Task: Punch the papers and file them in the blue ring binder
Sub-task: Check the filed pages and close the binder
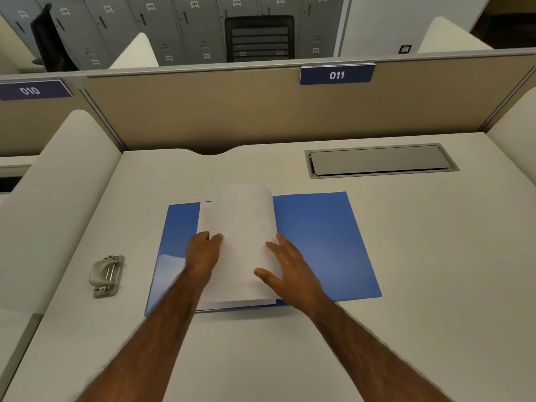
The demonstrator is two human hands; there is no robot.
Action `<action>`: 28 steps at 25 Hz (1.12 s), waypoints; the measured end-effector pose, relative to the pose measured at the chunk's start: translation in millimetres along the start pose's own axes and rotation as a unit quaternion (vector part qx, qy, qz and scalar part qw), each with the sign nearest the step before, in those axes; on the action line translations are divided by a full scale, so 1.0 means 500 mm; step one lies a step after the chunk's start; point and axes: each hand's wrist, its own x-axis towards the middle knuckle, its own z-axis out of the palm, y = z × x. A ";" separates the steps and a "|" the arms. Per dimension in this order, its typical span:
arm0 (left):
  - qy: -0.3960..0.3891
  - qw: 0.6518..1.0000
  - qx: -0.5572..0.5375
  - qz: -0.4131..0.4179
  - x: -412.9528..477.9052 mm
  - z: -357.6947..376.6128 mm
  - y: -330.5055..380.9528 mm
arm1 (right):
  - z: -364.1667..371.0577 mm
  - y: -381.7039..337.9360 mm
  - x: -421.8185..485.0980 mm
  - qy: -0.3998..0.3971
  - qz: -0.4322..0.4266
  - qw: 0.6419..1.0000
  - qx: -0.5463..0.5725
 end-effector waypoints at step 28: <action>0.023 0.983 0.171 -0.066 -0.008 -0.043 -0.072 | 0.099 -0.062 0.048 -0.072 -0.011 0.951 -0.299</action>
